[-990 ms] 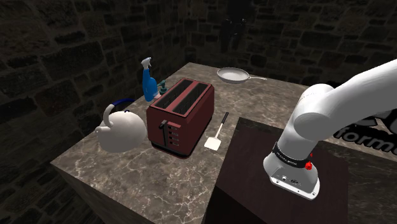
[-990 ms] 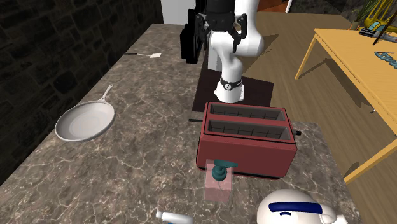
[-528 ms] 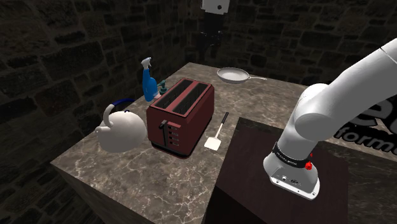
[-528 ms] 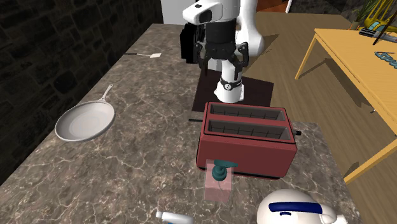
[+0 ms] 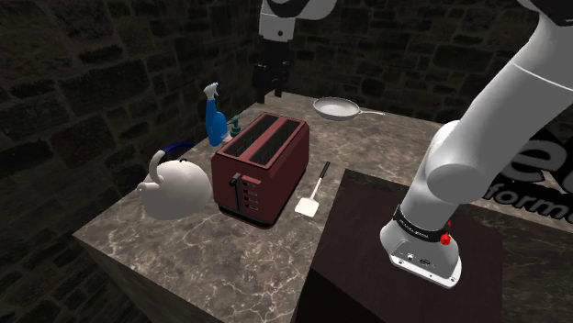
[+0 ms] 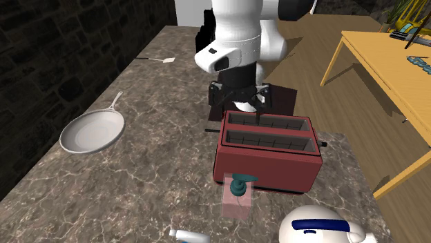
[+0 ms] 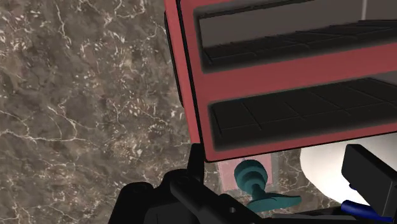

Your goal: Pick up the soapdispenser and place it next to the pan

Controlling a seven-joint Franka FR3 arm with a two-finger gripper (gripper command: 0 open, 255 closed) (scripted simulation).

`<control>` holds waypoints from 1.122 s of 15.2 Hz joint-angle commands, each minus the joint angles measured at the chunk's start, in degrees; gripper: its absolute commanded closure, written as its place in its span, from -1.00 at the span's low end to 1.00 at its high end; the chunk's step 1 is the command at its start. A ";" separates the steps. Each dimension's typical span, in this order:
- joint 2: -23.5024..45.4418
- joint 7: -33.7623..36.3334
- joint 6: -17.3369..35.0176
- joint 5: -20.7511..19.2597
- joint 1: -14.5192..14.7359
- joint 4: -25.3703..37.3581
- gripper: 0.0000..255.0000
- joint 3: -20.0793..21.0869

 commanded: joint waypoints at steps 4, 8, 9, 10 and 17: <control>10.88 -0.65 4.23 1.27 1.02 7.05 -1.00 0.84; 19.29 -1.05 6.28 1.98 1.72 13.69 -1.00 1.54; 21.42 -1.12 6.63 2.11 1.89 15.55 -1.00 1.72; 21.50 -1.12 6.64 2.11 1.90 15.62 -1.00 1.72; 23.84 -1.32 11.85 2.43 2.31 12.79 -1.00 2.05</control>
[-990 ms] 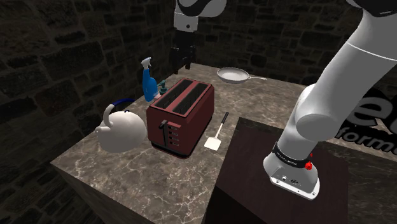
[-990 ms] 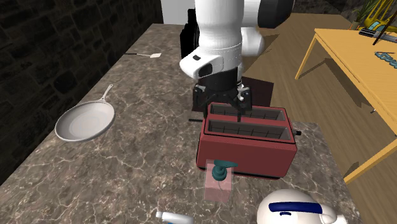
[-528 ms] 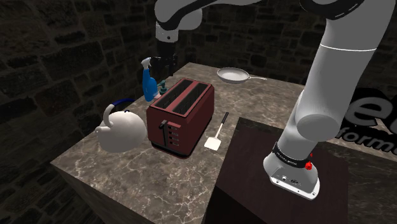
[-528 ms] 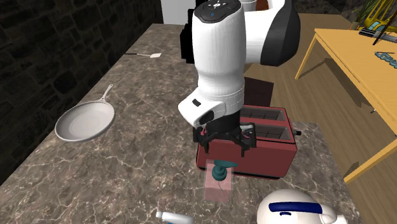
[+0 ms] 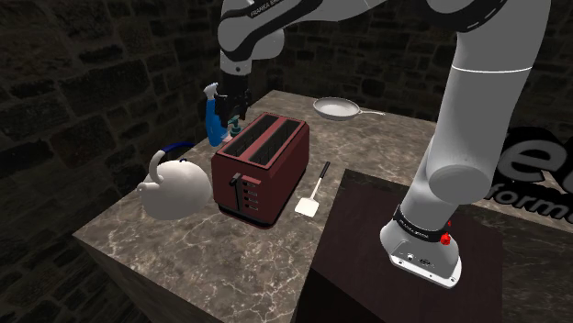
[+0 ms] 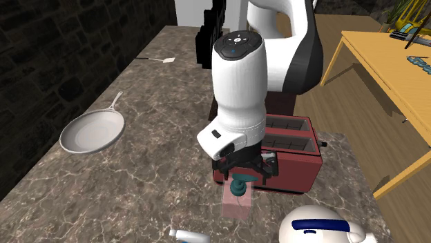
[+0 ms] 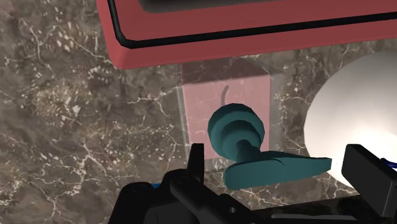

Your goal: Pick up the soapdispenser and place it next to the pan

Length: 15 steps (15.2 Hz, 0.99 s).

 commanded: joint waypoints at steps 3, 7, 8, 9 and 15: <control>0.49 0.03 1.02 0.05 0.12 -0.47 -1.00 0.09; 0.49 0.03 1.02 0.05 0.12 -0.47 -1.00 0.09; 0.49 0.03 1.01 0.05 0.12 -0.48 -1.00 0.09; 0.49 0.03 1.01 0.05 0.12 -0.48 1.00 0.09; 0.48 0.03 1.02 0.05 0.11 -0.49 1.00 0.08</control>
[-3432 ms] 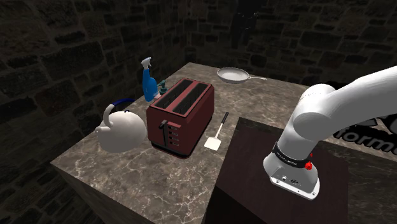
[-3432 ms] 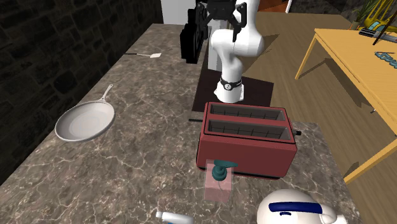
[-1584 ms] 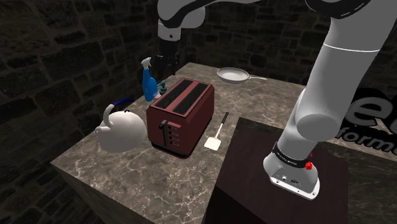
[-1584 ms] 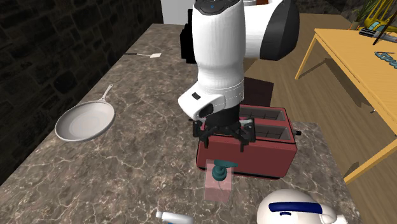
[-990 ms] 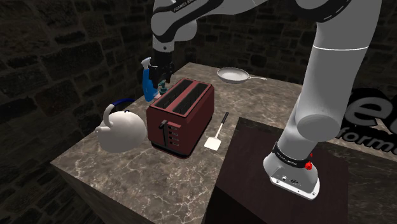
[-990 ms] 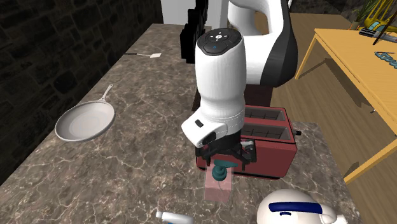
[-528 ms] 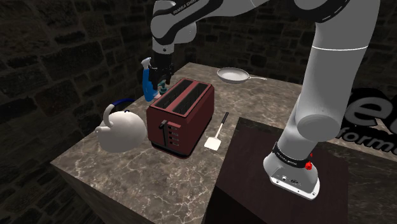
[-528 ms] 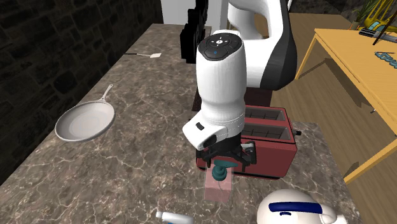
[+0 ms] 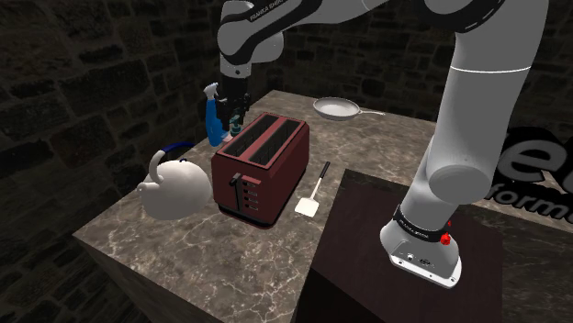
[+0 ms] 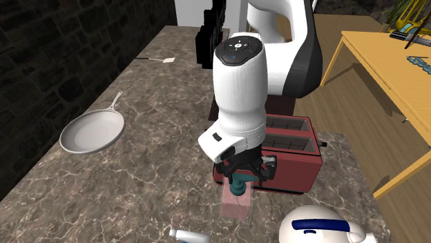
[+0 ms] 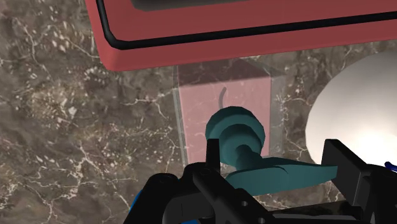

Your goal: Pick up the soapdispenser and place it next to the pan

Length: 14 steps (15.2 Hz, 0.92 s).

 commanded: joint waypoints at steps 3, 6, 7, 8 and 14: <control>0.00 0.00 0.01 0.00 0.00 0.02 1.00 0.00; -0.85 0.34 -2.08 -0.18 -0.02 1.27 1.00 -0.04; -1.11 0.45 -2.78 -0.23 -0.03 1.71 1.00 -0.05; -1.36 0.56 -3.48 -0.29 -0.04 2.17 1.00 -0.07; -2.63 1.20 -7.73 -0.59 -0.09 5.19 1.00 -0.13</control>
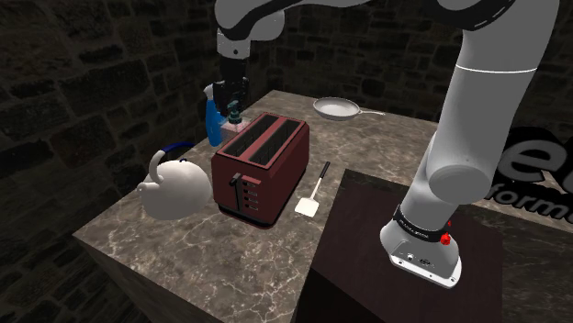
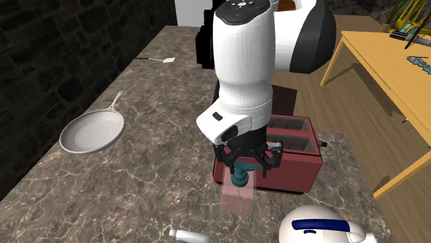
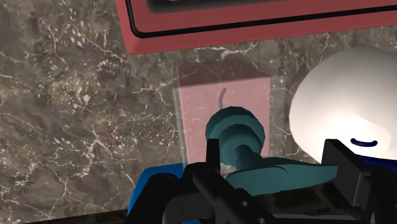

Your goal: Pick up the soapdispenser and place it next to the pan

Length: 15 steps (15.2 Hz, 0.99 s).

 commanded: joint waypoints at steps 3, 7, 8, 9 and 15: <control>-0.72 0.39 -3.01 -0.19 -0.06 2.30 1.00 -0.06; -1.20 0.81 -5.93 -0.35 -0.10 4.75 1.00 -0.10; -1.30 0.91 -6.66 -0.38 -0.11 5.41 1.00 -0.10; -1.37 1.01 -7.40 -0.42 -0.12 6.07 1.00 -0.11; -1.58 1.62 -11.91 -0.62 -0.18 10.41 1.00 -0.15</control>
